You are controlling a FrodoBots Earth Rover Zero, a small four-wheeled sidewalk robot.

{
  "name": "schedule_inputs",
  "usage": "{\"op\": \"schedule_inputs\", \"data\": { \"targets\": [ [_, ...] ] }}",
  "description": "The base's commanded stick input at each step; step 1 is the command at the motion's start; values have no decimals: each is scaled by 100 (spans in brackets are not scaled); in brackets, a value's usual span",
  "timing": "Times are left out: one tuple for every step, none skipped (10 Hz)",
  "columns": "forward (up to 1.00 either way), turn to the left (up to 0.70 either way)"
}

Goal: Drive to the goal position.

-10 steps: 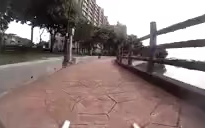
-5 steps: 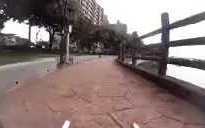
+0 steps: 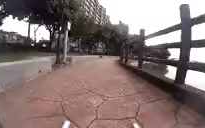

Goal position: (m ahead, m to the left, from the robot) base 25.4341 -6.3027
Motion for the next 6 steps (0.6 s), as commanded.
{"op": "schedule_inputs", "data": {
  "targets": [
    [100, 0],
    [100, 0],
    [100, 0],
    [100, 0],
    [100, 0],
    [100, 0]
  ]
}}
